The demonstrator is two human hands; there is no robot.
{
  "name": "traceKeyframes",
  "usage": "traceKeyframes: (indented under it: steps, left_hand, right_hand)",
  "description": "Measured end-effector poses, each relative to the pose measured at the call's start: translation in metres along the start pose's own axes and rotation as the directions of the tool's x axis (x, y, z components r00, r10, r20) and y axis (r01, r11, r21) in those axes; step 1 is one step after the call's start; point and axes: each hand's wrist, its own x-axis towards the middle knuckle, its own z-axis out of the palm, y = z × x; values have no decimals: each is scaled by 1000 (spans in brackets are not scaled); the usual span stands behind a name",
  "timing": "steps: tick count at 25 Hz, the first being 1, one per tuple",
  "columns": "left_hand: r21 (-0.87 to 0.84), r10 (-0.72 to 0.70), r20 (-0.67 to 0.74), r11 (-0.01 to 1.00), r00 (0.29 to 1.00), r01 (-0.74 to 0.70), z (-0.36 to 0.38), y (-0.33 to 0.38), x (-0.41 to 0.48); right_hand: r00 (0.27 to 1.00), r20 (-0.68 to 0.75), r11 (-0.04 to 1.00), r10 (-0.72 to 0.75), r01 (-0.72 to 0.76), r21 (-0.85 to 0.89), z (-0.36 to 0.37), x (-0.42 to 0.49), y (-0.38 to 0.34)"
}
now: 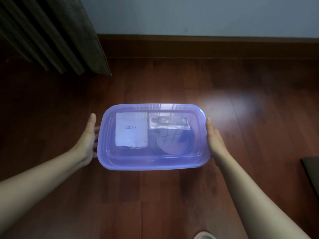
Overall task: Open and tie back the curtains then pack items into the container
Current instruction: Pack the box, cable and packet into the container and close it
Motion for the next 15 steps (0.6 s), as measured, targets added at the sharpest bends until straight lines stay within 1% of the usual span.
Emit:
traceKeyframes:
  steps: [2, 3, 5, 6, 8, 11, 15]
  left_hand:
    - [-5, 66, 22, 998, 998, -66, 9, -15, -10]
    - [30, 78, -10, 997, 997, -78, 14, -21, -12]
    - [176, 101, -165, 982, 981, -72, 18, -26, -11]
    - [254, 129, -249, 965, 960, -64, 18, -25, -10]
    - [345, 196, -332, 935, 923, -75, 21, -24, -11]
    - [404, 290, -348, 904, 892, -137, 28, -22, -18]
    - [410, 301, -349, 900, 887, -145, 27, -23, -15]
  right_hand:
    - [999, 17, 997, 36, -37, 69, 2, 0, 9]
    - [1000, 5, 997, 17, -18, 70, 5, -4, 13]
    - [998, -40, 999, -41, 41, 9, 9, -9, 21]
    - [996, -64, 997, -68, 66, -42, 10, -12, 24]
    - [991, -87, 990, -100, 91, -104, 11, -13, 25]
    - [984, -129, 986, -124, 108, -124, 9, -11, 27]
    - [982, -130, 985, -139, 124, -120, 10, -12, 28]
